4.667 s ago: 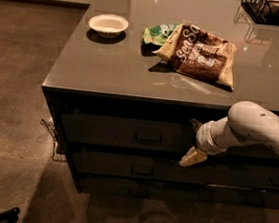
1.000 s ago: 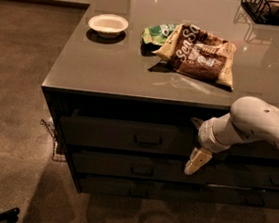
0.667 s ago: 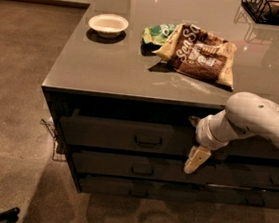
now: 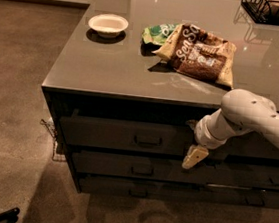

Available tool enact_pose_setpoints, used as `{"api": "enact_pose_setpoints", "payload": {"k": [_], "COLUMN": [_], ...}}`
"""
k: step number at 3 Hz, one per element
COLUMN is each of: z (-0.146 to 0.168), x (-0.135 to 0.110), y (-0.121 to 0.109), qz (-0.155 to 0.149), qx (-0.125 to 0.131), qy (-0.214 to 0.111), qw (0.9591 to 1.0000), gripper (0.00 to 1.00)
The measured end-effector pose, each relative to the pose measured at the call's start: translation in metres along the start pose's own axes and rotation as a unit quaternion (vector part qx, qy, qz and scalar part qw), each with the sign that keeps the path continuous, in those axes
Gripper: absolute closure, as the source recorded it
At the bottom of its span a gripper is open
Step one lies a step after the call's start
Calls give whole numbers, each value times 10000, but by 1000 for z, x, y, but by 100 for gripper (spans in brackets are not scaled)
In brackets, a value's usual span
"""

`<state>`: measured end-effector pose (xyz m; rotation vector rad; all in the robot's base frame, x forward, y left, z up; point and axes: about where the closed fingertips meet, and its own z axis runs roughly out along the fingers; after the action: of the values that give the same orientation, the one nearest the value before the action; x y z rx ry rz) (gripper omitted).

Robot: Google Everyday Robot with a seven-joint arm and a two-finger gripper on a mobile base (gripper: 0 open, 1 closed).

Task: Open top drawer

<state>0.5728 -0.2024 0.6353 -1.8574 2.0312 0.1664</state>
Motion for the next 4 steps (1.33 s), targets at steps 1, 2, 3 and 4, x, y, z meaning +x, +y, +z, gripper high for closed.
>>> {"api": "enact_pose_setpoints", "payload": {"k": [1, 2, 3, 4], "z": [-4, -14, -18, -18], "x": [1, -1, -2, -2], "y": [15, 32, 37, 37], "qz": [59, 93, 106, 107], "qx": [-104, -168, -180, -181], "qy": [6, 1, 2, 2], "qw": [9999, 9998, 9998, 9998], "gripper": [41, 64, 95, 100]}}
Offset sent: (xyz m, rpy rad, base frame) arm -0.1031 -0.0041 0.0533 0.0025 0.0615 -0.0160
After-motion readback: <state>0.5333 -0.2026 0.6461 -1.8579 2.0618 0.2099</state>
